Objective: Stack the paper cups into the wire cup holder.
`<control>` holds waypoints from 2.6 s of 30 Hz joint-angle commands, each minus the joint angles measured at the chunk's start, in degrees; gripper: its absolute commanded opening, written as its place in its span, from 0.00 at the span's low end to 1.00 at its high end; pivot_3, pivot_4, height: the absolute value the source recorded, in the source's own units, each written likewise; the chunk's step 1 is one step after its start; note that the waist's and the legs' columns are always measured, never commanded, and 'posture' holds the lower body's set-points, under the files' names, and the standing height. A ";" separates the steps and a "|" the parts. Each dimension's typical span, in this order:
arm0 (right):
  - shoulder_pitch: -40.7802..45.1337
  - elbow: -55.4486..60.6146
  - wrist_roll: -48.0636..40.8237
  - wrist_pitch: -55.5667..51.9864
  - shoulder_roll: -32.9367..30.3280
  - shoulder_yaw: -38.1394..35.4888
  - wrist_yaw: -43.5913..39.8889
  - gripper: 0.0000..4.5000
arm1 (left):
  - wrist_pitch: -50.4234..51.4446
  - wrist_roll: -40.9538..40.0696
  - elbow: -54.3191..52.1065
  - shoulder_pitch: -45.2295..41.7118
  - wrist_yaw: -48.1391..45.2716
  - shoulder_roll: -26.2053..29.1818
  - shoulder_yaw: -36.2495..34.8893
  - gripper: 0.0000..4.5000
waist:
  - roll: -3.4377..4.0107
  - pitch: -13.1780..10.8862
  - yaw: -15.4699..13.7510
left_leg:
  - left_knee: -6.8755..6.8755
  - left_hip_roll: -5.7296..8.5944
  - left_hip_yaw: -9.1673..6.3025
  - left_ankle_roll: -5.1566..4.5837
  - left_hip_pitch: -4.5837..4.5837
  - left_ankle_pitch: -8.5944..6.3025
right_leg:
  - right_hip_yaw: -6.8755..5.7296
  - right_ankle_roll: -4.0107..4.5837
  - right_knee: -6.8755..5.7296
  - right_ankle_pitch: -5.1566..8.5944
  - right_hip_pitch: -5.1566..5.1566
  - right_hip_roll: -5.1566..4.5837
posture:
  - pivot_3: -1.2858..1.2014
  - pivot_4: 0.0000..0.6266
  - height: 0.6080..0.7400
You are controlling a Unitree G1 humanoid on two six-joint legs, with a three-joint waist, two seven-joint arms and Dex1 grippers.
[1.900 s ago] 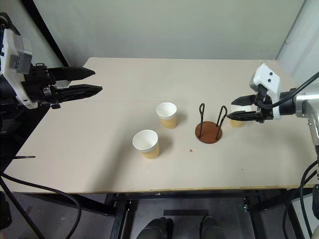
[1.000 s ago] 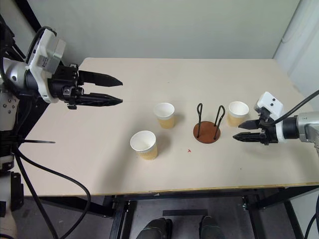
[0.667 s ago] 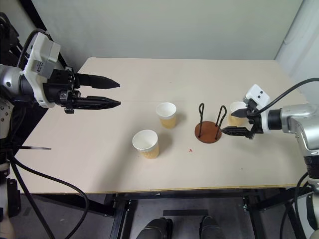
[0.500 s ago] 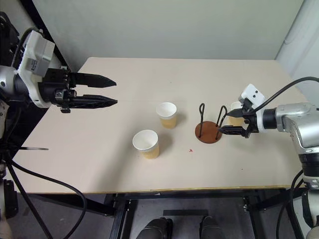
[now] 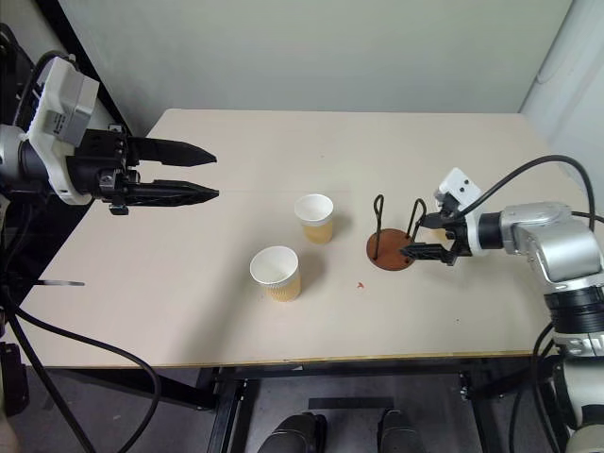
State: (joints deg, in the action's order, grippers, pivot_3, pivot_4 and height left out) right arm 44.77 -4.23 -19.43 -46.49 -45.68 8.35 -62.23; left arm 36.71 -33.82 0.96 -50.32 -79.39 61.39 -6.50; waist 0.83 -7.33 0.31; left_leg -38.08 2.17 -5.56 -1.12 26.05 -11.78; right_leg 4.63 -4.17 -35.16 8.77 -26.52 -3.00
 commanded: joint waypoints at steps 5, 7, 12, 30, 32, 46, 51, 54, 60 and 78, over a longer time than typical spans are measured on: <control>3.03 -3.07 3.22 3.69 2.01 0.94 1.44 0.99 | 0.10 -0.34 -1.23 0.15 0.94 1.94 -2.37 0.62 | 0.00 0.00 -0.05 | 0.01 0.01 0.00 0.00 0.02 0.00 | -0.01 0.01 0.02 -0.01 0.00 -0.01 | 0.52 0.24 1.00; 3.35 -3.94 3.95 4.50 2.56 1.00 1.76 0.99 | 0.10 -0.43 -1.24 0.34 1.05 2.17 -2.48 0.62 | 0.00 0.00 -0.03 | 0.01 0.01 0.00 0.00 0.02 0.00 | 0.00 0.02 0.02 -0.01 -0.01 -0.01 | 0.52 0.24 1.00; 3.22 -4.30 4.31 4.79 2.94 0.58 1.41 0.78 | 0.29 -0.66 -1.52 0.60 1.40 2.48 -2.51 0.62 | 0.00 0.00 -0.04 | 0.03 0.00 0.00 0.01 0.02 -0.01 | -0.01 0.03 0.02 -0.01 -0.02 -0.01 | 0.52 0.24 1.00; -1.98 6.85 -0.81 0.29 -3.44 -0.80 -6.21 0.02 | 3.72 -4.16 -7.77 8.04 0.08 5.85 -4.08 0.62 | 0.00 0.00 -0.15 | 0.07 0.00 -0.01 0.12 0.03 -0.08 | -0.03 0.19 0.03 0.09 -0.02 0.00 | 0.52 0.24 1.00; -2.81 8.12 -1.38 0.03 -4.01 -0.73 -6.60 0.02 | 3.73 -4.20 -7.77 7.73 0.05 5.75 -3.63 0.62 | 0.00 0.00 -0.09 | 0.07 0.00 -0.01 0.13 0.01 -0.08 | -0.02 0.19 0.00 0.09 -0.02 0.01 | 0.52 0.24 1.00; -3.69 9.20 -1.07 1.59 -4.21 1.43 -7.08 0.02 | 3.98 -3.95 -7.17 5.45 -0.61 5.41 -1.91 0.62 | 0.00 0.00 -0.05 | 0.07 -0.01 -0.01 0.15 -0.03 -0.06 | 0.00 0.20 -0.07 0.09 -0.03 0.01 | 0.52 0.24 1.00; -2.47 8.94 -1.07 2.05 -3.14 2.90 -8.00 0.02 | 4.24 -4.03 -7.27 5.44 -0.60 5.58 -2.04 0.62 | 0.00 0.00 -0.02 | 0.06 -0.01 -0.01 0.15 -0.03 -0.06 | 0.00 0.20 -0.08 0.09 -0.03 0.01 | 0.52 0.24 1.00; -1.64 8.09 -0.32 2.67 -2.15 4.01 -8.28 0.02 | 4.42 -4.03 -7.37 5.31 -0.54 5.56 -1.93 0.62 | 0.00 0.00 0.03 | 0.06 -0.01 -0.01 0.15 -0.05 -0.05 | 0.00 0.20 -0.09 0.09 -0.03 0.02 | 0.52 0.24 1.00; -0.48 6.14 1.07 4.37 -1.42 5.42 -9.17 0.02 | 4.61 -3.90 -7.38 5.19 -0.66 5.65 -1.92 0.62 | -0.01 0.01 0.03 | 0.06 -0.01 -0.01 0.14 -0.04 -0.06 | 0.00 0.21 -0.08 0.09 -0.03 0.01 | 0.52 0.24 1.00; 1.64 3.99 3.53 6.33 0.67 7.61 -11.15 0.02 | 4.52 -3.81 -7.19 4.69 -0.52 5.27 -1.66 0.62 | -0.01 0.01 0.17 | 0.06 -0.01 -0.01 0.15 -0.06 -0.05 | 0.00 0.24 -0.11 0.09 -0.04 0.02 | 0.52 0.24 1.00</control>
State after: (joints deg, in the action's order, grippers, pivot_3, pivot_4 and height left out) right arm 45.65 -1.24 -16.41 -40.44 -45.09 15.21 -72.87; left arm 41.30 -37.12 -5.61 -44.01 -79.83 66.28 -7.52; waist 0.82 -7.33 0.49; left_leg -38.02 2.16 -5.56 -0.97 25.99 -11.83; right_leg 4.63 -3.93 -35.26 8.86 -26.56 -2.99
